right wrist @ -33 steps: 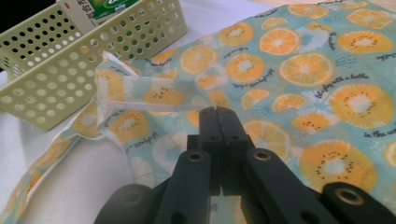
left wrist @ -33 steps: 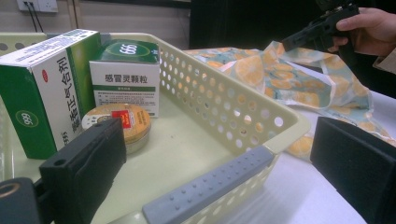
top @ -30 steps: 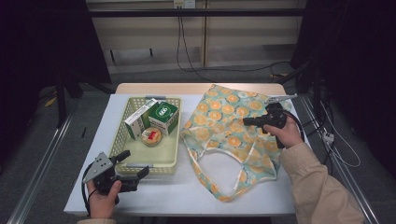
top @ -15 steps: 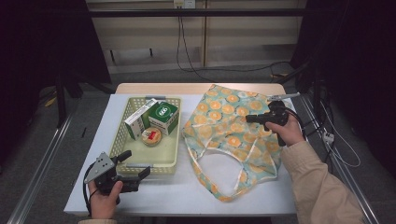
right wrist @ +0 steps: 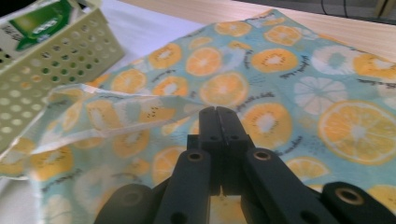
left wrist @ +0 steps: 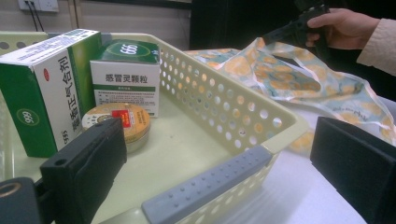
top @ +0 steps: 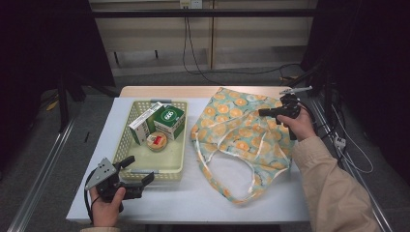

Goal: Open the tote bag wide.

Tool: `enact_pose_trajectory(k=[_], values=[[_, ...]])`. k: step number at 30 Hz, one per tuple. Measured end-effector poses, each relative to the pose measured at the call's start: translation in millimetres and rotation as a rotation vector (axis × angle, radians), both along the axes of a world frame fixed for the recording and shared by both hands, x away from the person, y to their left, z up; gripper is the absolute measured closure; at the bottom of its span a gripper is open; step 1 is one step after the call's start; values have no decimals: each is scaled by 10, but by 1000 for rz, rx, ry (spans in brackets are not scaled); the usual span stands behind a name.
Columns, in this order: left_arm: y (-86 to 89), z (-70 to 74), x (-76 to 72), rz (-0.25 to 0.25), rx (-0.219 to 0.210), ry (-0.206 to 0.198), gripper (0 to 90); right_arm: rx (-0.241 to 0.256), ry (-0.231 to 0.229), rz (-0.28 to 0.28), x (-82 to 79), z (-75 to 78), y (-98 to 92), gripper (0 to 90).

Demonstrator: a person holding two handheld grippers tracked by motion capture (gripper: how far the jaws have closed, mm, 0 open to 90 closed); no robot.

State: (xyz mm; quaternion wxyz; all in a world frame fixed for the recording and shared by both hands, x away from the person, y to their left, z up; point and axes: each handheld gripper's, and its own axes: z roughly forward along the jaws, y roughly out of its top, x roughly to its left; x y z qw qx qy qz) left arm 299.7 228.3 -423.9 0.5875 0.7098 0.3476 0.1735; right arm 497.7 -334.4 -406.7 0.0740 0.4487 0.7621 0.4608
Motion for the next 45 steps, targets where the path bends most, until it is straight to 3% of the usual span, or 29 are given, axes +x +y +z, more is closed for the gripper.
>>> enact_pose_trajectory(k=[8,11,17,21,25,28,33,35,37,38,40,42,45], values=[[-1,-13,6,3,1,9,36,-76,31,-20,49,-230,-39,900],[-5,-14,4,2,3,8,36,-98,35,-22,5,-244,-24,842],[-6,-12,1,6,2,7,36,-132,-17,13,-216,-142,51,584],[-17,-4,0,1,6,4,36,-132,-69,77,-443,-21,169,517],[-24,-1,-2,-2,6,3,36,-119,-90,139,-670,23,338,465],[-23,2,-6,-2,5,1,36,-117,-99,194,-846,-2,481,468],[-28,1,-15,-9,6,1,36,-135,-68,269,-1096,-145,706,575],[-32,0,-20,-11,7,2,36,-143,-54,286,-1154,-204,770,578],[-36,2,-22,-13,9,1,36,-169,-52,314,-1201,-270,844,569],[-38,4,-23,-13,9,2,36,-211,-65,337,-1222,-302,898,555],[-42,8,-26,-15,6,-1,36,-249,-71,343,-1232,-335,946,564],[-41,6,-28,-16,7,1,36,-217,-67,333,-1214,-375,969,590],[-35,4,-30,-15,10,2,36,-223,-48,318,-1189,-427,987,664]])
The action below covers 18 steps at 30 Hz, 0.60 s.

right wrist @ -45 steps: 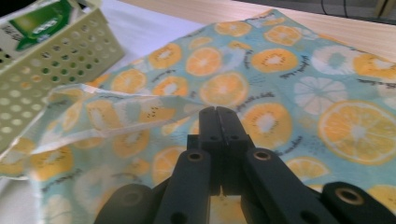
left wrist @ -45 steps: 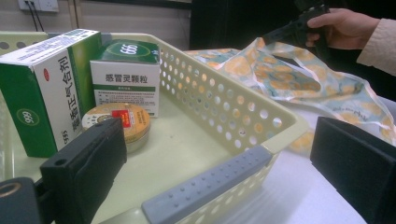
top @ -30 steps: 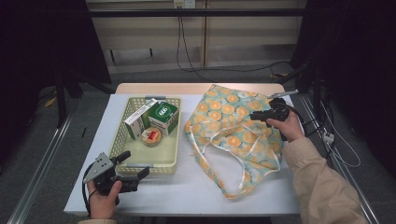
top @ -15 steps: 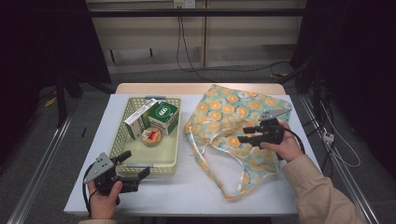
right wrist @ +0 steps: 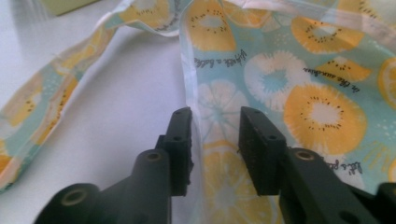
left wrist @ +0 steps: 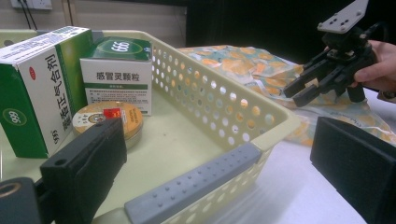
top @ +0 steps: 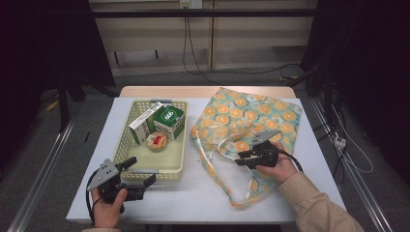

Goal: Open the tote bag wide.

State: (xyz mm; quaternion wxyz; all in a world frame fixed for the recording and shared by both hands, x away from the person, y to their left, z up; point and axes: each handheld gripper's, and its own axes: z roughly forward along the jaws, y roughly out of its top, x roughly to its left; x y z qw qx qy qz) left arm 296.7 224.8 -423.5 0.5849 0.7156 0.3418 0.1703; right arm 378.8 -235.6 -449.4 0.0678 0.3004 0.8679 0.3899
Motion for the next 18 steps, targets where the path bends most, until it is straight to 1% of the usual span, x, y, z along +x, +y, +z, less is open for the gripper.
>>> enact_pose_trajectory(k=[2,3,4,6,7,8,11,12,14,15,18], values=[[3,0,-2,3,-3,0,36,-11,2,-1,15,-32,7,727],[6,0,-3,3,-2,0,36,-17,1,-10,26,-46,6,759],[7,0,-4,4,-3,0,36,-11,11,-14,40,-60,-1,784],[7,1,-6,4,-4,0,36,-3,10,-18,60,-70,-18,840],[6,2,-6,5,-6,-1,36,-13,-1,-30,71,-72,-31,867],[6,3,-6,5,-5,0,36,-28,-28,-60,88,-73,-51,872],[1,5,-7,5,-6,-1,36,-25,-55,-122,146,-86,-112,890],[1,6,-6,5,-7,-1,36,-22,-55,-141,170,-92,-144,892],[4,7,-6,5,-6,-2,36,11,-28,-144,189,-101,-180,894],[5,6,-6,6,-7,-1,36,12,-24,-142,184,-98,-181,895],[13,3,-2,8,-6,-1,36,6,6,-88,122,-59,-137,899]])
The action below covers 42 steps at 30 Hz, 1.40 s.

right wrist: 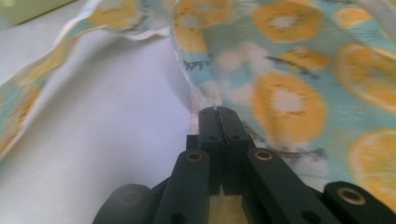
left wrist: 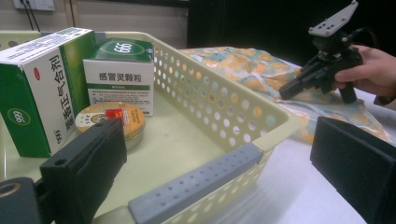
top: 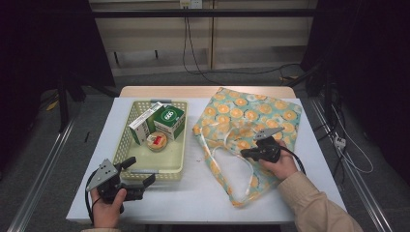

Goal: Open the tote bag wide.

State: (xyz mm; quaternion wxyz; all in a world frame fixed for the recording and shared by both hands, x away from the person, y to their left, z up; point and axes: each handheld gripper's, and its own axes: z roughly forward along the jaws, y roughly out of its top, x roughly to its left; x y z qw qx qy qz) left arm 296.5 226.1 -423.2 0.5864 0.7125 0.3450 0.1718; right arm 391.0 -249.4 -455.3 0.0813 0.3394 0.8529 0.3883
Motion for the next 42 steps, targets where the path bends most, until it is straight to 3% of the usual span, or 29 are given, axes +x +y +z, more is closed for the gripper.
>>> enact_pose_trajectory(k=[4,7,9,12,14,18,21,23,26,34,38,42], values=[[5,4,-4,0,-1,0,36,-25,37,99,-101,40,104,899],[7,6,-7,1,-2,0,36,9,73,134,-140,55,130,896],[10,10,-7,0,0,-3,36,37,64,123,-134,83,103,892],[9,9,-8,0,-1,-2,36,117,53,66,-69,136,-3,887],[9,10,-6,2,-1,-2,36,138,54,33,-15,159,-68,891],[10,9,-3,2,-2,-1,36,218,84,-8,90,176,-177,881],[11,0,3,3,-1,2,36,145,70,-28,127,187,-190,887],[2,-4,5,0,-2,3,36,147,63,-26,178,197,-199,886],[-4,0,3,0,0,3,36,75,25,-30,256,200,-210,886],[7,-11,8,-1,2,6,36,34,32,-91,416,16,-277,880],[14,-9,5,2,1,5,36,23,38,-68,387,-17,-227,785],[13,-12,4,3,2,7,36,9,-18,-32,266,71,-138,648]])
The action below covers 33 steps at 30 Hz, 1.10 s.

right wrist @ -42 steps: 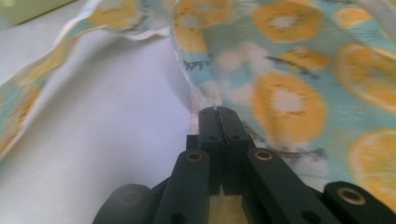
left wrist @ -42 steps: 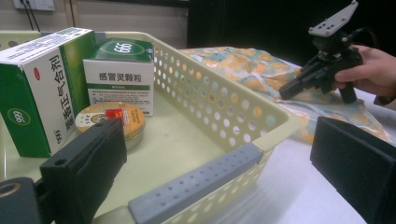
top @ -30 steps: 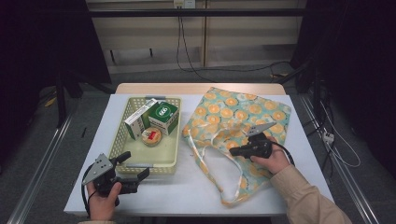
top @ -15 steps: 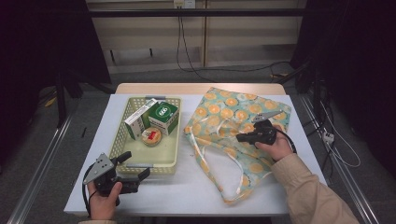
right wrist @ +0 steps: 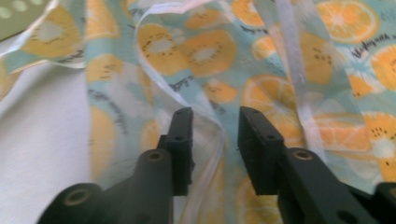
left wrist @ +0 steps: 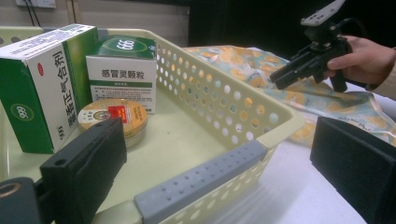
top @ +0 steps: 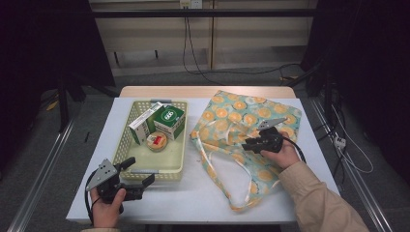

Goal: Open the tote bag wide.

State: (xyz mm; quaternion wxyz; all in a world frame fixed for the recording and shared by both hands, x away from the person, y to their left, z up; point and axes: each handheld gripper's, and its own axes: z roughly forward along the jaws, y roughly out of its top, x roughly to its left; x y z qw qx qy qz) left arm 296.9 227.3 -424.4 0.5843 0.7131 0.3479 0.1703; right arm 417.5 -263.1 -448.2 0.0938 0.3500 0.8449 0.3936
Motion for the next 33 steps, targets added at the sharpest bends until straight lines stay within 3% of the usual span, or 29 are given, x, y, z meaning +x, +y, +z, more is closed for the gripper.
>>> enact_pose_trajectory(k=[3,8,9,10,12,14,16,20,24,27,33], values=[[-8,5,-5,-3,0,-2,36,-18,-32,6,-86,76,45,536],[-10,6,-6,-1,-3,-1,36,-23,-105,37,-229,210,123,541],[-12,7,-6,-2,-2,-2,36,-16,-116,38,-246,230,133,597],[-11,8,-5,-5,4,-2,36,10,-112,55,-263,254,138,700],[-18,11,-7,-4,0,-3,36,78,-84,78,-278,272,156,764],[-20,13,-8,-5,-1,-3,36,81,-68,115,-291,261,209,828],[-20,13,-6,-5,-1,-3,36,86,-49,141,-306,229,275,828],[-21,7,-1,-6,3,-2,36,30,-23,186,-315,112,435,789],[-25,-1,-1,-8,0,2,36,14,-3,151,-253,-24,505,740],[-21,-3,0,-8,0,2,36,-16,-17,139,-223,-81,530,707],[-24,-8,-3,-8,2,5,36,-16,-30,131,-193,-127,513,804]])
